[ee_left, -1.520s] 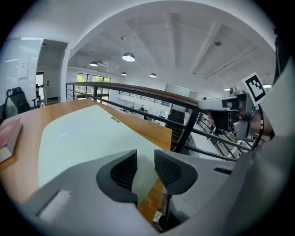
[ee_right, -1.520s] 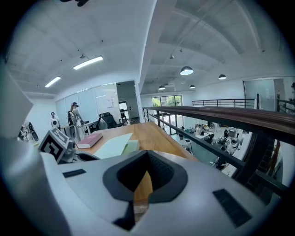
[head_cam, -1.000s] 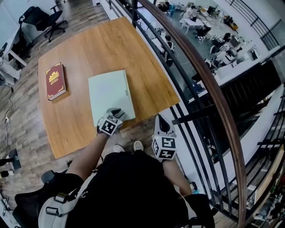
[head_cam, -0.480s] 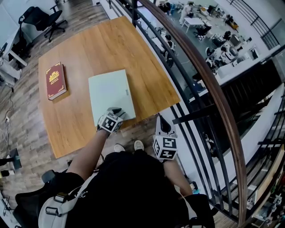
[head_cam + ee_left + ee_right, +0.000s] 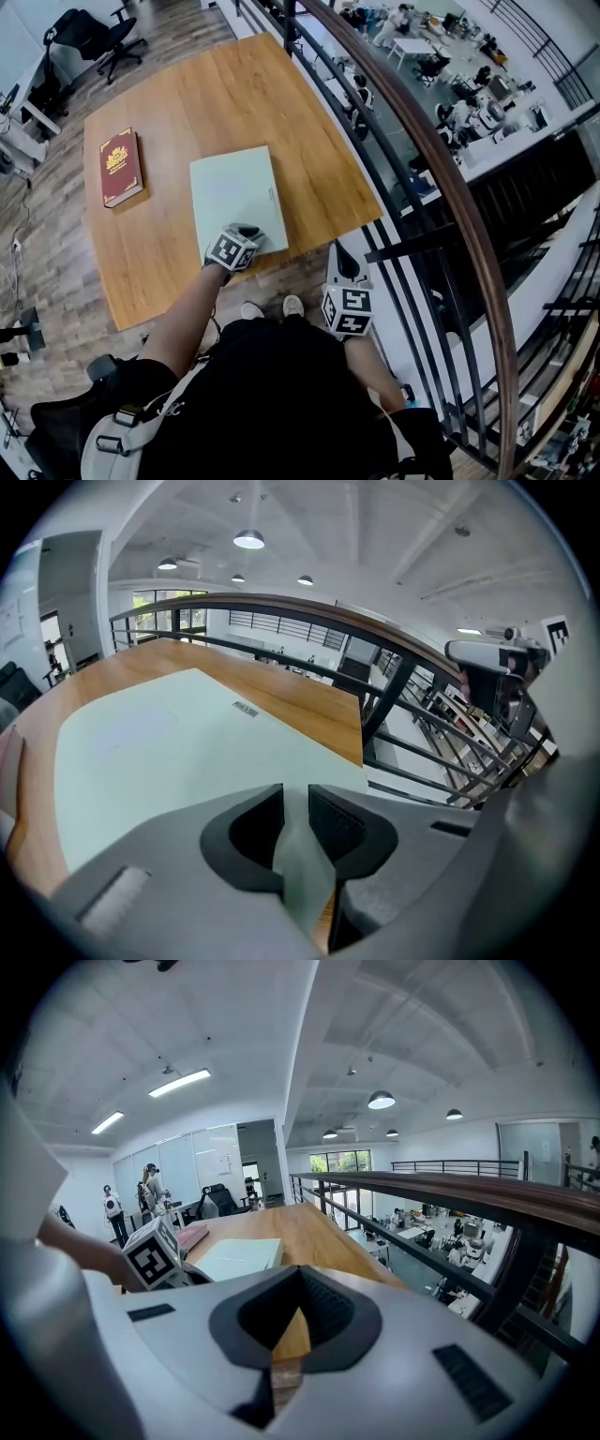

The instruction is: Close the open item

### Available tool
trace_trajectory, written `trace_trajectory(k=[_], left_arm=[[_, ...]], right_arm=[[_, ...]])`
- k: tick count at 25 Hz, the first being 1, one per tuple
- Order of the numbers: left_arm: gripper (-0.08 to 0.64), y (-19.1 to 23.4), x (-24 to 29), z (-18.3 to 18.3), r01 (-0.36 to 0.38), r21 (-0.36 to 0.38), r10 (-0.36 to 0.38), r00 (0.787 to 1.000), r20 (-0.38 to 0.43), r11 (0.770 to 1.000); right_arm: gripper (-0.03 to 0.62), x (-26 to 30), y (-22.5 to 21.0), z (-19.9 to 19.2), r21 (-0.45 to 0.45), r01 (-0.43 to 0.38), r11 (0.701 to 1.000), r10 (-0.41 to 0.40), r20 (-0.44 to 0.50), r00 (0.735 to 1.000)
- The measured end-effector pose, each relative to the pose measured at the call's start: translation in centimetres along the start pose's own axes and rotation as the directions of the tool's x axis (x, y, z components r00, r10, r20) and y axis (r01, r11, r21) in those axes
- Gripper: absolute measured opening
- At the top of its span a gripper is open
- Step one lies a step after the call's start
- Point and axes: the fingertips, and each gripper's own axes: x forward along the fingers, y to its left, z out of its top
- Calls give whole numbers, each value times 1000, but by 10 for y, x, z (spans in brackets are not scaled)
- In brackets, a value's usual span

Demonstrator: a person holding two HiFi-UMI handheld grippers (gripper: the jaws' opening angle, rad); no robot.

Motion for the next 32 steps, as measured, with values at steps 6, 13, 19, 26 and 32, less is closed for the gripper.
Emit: trace_trajectory(k=[6, 13, 19, 26, 32], left_arm=[[71, 1, -4, 4, -21, 19, 21, 1000, -2, 1000], [53, 4, -5, 6, -20, 21, 19, 1000, 8, 1000], [28, 7, -8, 8, -11, 14, 11, 1000, 3, 1000], [31, 15, -1, 16, -41, 23, 39, 996, 80, 999], [31, 20, -14, 28, -72, 33, 68, 992, 107, 997]], right_arm=[[-2, 0, 0, 2, 2, -1, 1000, 1, 1, 1000], [-2, -2, 2, 0, 4, -1, 1000, 1, 3, 1000], [-2, -4, 4, -1, 3, -1, 1000, 1, 2, 1000], [-2, -7, 0, -3, 4, 7, 1000, -7, -1, 1000], [-2, -6, -2, -3, 10, 11, 1000, -11, -5, 1000]])
